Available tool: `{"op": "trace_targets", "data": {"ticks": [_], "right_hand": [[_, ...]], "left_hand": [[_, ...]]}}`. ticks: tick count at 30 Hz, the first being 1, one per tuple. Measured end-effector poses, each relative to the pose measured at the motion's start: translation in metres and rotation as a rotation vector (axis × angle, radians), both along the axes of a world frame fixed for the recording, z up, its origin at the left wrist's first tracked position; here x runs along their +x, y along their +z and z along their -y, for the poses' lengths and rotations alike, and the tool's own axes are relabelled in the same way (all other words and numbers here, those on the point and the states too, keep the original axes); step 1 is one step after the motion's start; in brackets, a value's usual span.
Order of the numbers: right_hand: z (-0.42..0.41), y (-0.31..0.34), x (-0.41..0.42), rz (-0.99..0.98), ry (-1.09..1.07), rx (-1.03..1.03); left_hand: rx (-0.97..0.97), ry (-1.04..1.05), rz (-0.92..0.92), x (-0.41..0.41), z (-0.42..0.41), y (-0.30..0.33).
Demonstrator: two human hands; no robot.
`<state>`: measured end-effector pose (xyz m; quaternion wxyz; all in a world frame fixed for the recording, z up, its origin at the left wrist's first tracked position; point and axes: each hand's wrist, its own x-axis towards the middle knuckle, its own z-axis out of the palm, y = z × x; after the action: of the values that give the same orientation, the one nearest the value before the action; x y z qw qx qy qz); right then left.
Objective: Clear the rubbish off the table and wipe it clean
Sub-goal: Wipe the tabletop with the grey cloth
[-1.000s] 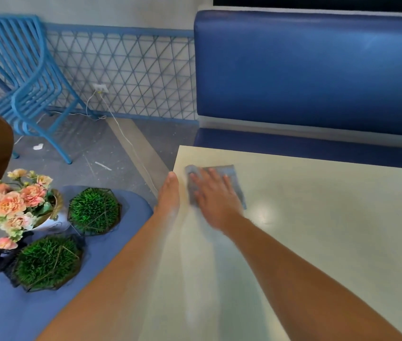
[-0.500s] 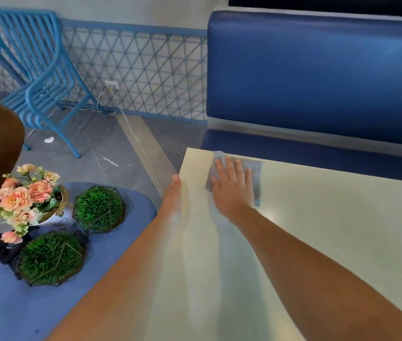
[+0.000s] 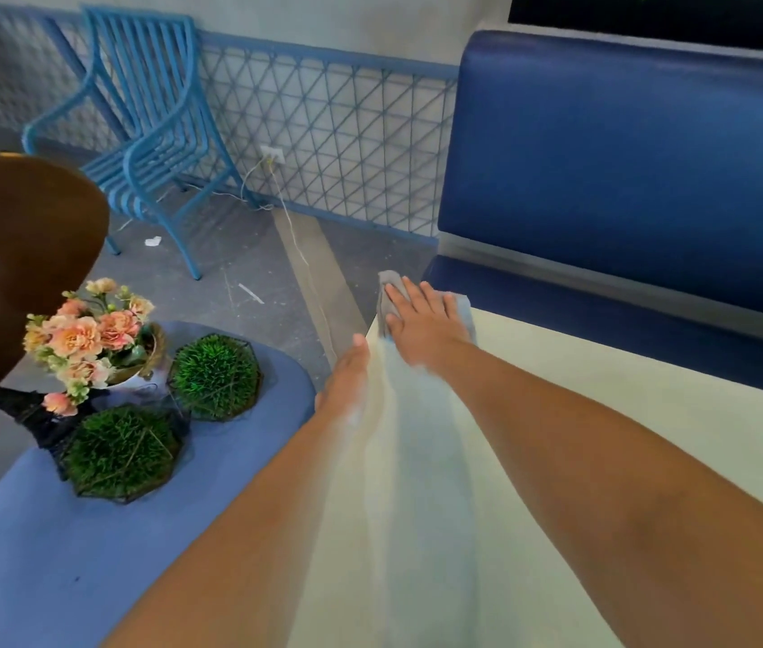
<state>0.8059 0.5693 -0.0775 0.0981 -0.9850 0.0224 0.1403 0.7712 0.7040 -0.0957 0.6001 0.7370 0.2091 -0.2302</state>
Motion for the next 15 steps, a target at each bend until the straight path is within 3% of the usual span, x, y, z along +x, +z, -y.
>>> {"op": "trace_targets", "data": {"ticks": [3,8,10,13,15], "right_hand": [[-0.009,-0.005,-0.018,0.044,0.002,-0.011],[-0.001,-0.013,-0.073,0.123,0.215,0.067],[0.026,-0.014,-0.079,0.133,0.140,0.067],[0.063,-0.016,-0.082,0.121,-0.045,-0.155],[0.059,-0.014,-0.087,0.113,-0.173,-0.158]], "left_hand": [[-0.006,-0.010,0.016,0.000,-0.005,-0.007],[0.034,-0.116,0.042,-0.003,-0.008,-0.014],[0.069,-0.116,0.032,-0.010,-0.003,0.021],[0.234,-0.082,-0.087,-0.015,-0.005,0.033],[0.207,-0.112,-0.091,-0.023,-0.014,0.033]]}}
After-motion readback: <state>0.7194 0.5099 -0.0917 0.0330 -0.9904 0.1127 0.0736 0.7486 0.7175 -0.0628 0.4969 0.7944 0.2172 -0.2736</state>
